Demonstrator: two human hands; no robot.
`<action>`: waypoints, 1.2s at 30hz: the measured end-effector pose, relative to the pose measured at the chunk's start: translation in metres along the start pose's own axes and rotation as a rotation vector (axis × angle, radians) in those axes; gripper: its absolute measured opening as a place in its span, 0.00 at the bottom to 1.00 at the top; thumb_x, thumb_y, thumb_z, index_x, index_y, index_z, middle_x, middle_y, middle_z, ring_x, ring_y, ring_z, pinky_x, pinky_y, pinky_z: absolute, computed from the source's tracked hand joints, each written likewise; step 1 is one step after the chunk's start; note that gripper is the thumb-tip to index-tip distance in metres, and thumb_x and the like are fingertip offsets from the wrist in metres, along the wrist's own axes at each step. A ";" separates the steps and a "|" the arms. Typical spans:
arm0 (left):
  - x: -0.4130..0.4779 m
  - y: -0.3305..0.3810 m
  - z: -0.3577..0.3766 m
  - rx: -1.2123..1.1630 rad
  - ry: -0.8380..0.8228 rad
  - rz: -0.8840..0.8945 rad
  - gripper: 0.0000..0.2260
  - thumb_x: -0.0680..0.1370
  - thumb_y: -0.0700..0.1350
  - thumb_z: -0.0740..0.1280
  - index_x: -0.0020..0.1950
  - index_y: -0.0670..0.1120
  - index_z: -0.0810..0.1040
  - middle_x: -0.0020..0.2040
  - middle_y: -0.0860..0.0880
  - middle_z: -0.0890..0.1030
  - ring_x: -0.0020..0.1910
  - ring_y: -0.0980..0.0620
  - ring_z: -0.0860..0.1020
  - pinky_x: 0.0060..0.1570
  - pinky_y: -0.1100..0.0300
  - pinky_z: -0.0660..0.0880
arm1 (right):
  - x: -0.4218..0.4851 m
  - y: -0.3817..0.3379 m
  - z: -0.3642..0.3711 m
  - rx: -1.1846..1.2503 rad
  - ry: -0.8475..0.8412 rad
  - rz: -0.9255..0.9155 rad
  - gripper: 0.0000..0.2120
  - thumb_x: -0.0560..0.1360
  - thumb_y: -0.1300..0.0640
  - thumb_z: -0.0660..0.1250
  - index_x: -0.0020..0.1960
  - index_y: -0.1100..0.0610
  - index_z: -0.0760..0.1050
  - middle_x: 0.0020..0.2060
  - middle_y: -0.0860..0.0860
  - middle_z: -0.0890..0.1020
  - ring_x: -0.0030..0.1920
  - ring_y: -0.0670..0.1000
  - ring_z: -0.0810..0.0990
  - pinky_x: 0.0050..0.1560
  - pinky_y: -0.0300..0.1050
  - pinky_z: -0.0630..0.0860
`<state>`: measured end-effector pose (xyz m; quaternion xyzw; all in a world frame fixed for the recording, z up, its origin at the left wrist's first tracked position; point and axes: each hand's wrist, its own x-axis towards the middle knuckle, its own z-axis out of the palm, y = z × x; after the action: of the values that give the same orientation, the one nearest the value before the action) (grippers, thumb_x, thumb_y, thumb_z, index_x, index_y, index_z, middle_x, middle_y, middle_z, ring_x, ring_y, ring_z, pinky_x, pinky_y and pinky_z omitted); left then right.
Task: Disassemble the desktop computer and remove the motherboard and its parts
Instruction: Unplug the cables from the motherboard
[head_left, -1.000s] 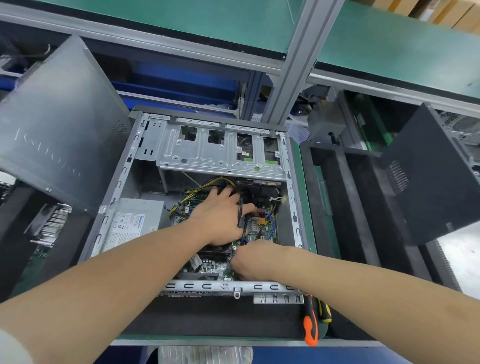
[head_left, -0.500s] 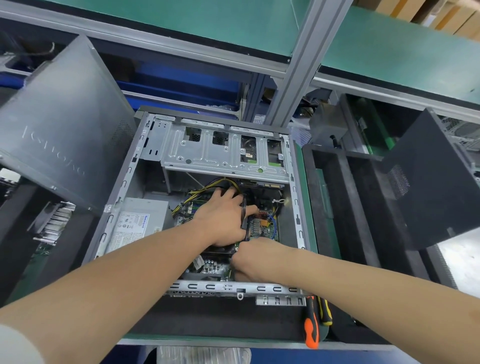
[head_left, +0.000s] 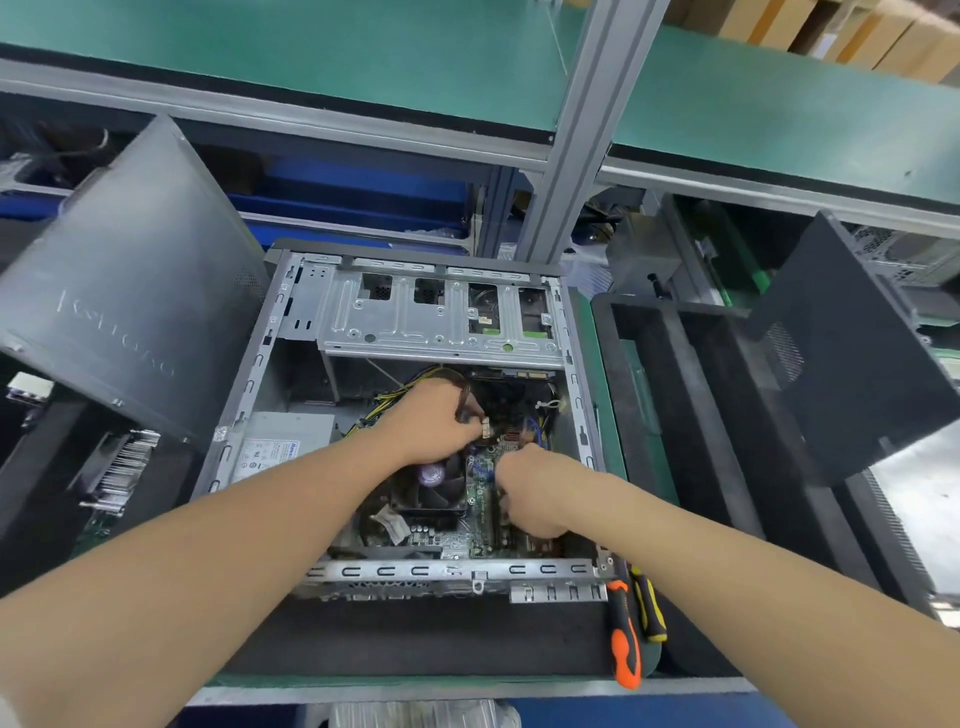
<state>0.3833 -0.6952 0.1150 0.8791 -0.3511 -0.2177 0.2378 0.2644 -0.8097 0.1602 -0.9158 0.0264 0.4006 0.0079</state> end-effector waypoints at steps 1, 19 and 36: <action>-0.003 -0.002 -0.005 0.004 0.003 -0.017 0.08 0.76 0.48 0.68 0.50 0.49 0.86 0.37 0.54 0.79 0.45 0.47 0.80 0.52 0.52 0.78 | -0.003 0.002 -0.004 0.077 0.026 0.020 0.07 0.83 0.61 0.60 0.57 0.61 0.76 0.51 0.59 0.78 0.45 0.57 0.77 0.45 0.48 0.74; -0.028 -0.005 -0.035 -0.048 -0.057 -0.454 0.30 0.76 0.37 0.66 0.78 0.45 0.63 0.74 0.41 0.66 0.74 0.38 0.64 0.71 0.39 0.67 | 0.061 -0.001 -0.013 1.571 0.541 0.392 0.12 0.82 0.67 0.55 0.59 0.56 0.72 0.49 0.53 0.73 0.46 0.52 0.72 0.48 0.42 0.70; -0.042 -0.008 -0.016 -0.104 0.138 -0.220 0.19 0.71 0.51 0.70 0.60 0.56 0.70 0.59 0.51 0.71 0.62 0.45 0.71 0.61 0.46 0.68 | 0.098 0.008 -0.026 0.503 0.406 0.354 0.16 0.86 0.61 0.56 0.70 0.61 0.73 0.61 0.56 0.80 0.60 0.59 0.80 0.56 0.48 0.80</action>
<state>0.3686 -0.6556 0.1325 0.9117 -0.2236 -0.1995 0.2810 0.3488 -0.8222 0.1060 -0.9273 0.2832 0.1869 0.1578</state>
